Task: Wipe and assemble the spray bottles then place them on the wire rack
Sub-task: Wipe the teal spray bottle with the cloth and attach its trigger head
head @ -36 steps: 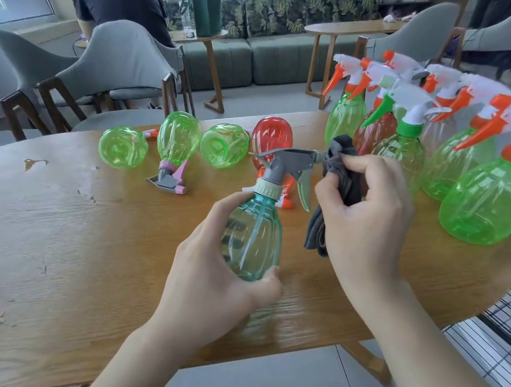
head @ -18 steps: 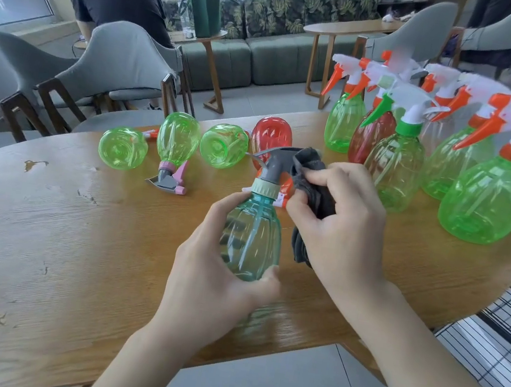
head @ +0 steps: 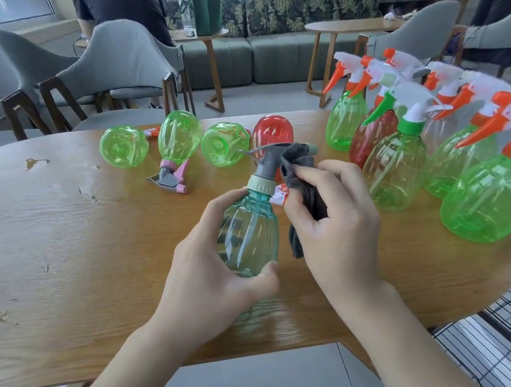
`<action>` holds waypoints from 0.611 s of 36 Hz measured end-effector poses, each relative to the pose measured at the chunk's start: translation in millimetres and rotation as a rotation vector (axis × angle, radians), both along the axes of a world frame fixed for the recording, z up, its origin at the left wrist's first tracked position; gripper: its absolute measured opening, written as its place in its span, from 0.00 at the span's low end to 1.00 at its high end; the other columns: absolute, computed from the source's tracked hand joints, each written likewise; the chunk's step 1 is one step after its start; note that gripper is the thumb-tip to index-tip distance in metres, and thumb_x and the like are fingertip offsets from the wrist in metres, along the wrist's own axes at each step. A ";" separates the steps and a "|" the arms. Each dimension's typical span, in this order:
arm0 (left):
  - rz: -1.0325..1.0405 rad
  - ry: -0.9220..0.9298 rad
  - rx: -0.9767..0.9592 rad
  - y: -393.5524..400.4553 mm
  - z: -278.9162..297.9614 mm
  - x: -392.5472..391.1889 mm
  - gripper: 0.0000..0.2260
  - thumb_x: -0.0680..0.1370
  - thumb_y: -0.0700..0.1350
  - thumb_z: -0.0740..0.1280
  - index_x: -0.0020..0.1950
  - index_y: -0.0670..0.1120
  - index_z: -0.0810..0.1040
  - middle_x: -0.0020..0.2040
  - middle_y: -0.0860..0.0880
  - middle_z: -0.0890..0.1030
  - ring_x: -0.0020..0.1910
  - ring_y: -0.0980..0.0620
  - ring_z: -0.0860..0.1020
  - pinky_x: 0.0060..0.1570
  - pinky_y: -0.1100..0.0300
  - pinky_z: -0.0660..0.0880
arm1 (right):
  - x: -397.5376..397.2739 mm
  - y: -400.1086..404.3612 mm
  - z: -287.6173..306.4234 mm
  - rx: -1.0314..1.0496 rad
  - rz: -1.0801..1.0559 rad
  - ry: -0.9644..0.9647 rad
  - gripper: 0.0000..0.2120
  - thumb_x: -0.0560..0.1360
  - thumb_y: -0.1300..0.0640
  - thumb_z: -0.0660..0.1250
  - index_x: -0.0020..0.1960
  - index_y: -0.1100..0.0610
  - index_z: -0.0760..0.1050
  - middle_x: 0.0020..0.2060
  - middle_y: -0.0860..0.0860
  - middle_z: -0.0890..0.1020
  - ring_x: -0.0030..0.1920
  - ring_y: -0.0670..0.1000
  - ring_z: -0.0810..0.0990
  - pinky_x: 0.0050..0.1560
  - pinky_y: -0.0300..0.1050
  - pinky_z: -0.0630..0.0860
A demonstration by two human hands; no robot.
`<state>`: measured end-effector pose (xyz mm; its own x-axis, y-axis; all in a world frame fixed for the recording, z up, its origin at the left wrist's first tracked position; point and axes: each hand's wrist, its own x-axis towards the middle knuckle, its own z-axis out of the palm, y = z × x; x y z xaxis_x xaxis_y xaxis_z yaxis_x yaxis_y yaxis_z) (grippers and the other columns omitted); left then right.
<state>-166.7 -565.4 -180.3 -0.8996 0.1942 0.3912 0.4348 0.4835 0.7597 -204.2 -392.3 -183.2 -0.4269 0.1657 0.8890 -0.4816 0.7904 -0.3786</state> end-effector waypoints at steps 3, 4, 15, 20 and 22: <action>0.016 -0.009 0.025 0.2 -0.9 0.6 0.36 0.66 0.42 0.79 0.69 0.62 0.70 0.52 0.70 0.80 0.51 0.64 0.81 0.46 0.77 0.71 | -1.4 0.0 -6.0 0.025 0.008 -0.012 0.07 0.74 0.64 0.69 0.51 0.64 0.83 0.47 0.58 0.79 0.46 0.54 0.78 0.49 0.38 0.74; 0.022 -0.017 0.038 0.2 -1.2 0.2 0.35 0.67 0.42 0.79 0.68 0.63 0.70 0.52 0.70 0.80 0.50 0.65 0.80 0.46 0.77 0.71 | -1.6 -0.4 -8.9 0.032 0.014 -0.032 0.06 0.73 0.64 0.69 0.48 0.64 0.82 0.46 0.58 0.78 0.44 0.55 0.77 0.46 0.38 0.73; -0.021 -0.046 0.053 -5.0 -1.0 -5.7 0.36 0.68 0.42 0.79 0.71 0.60 0.70 0.54 0.66 0.82 0.51 0.61 0.82 0.48 0.75 0.73 | 0.3 -0.3 -0.2 0.009 0.055 -0.067 0.09 0.76 0.61 0.67 0.53 0.64 0.82 0.48 0.57 0.79 0.48 0.50 0.76 0.49 0.34 0.71; -0.009 -0.044 0.114 -5.2 -3.6 -5.8 0.34 0.66 0.47 0.77 0.70 0.62 0.70 0.55 0.67 0.81 0.53 0.63 0.82 0.49 0.75 0.73 | -0.4 -0.8 -8.0 0.020 0.065 -0.088 0.08 0.73 0.61 0.67 0.48 0.63 0.81 0.46 0.56 0.78 0.44 0.52 0.77 0.45 0.37 0.72; 0.002 -0.061 0.152 -7.4 -4.4 -8.0 0.34 0.66 0.48 0.77 0.69 0.62 0.71 0.56 0.67 0.81 0.55 0.63 0.82 0.49 0.74 0.73 | 0.1 -0.8 -18.1 0.026 0.084 -0.186 0.07 0.72 0.59 0.67 0.46 0.63 0.79 0.46 0.55 0.77 0.43 0.53 0.77 0.42 0.39 0.71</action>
<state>-174.6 -572.7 -184.6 -0.9228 0.1350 0.3608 0.3849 0.3618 0.8491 -204.2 -393.1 -201.3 -0.5959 0.1004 0.7968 -0.4697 0.7611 -0.4473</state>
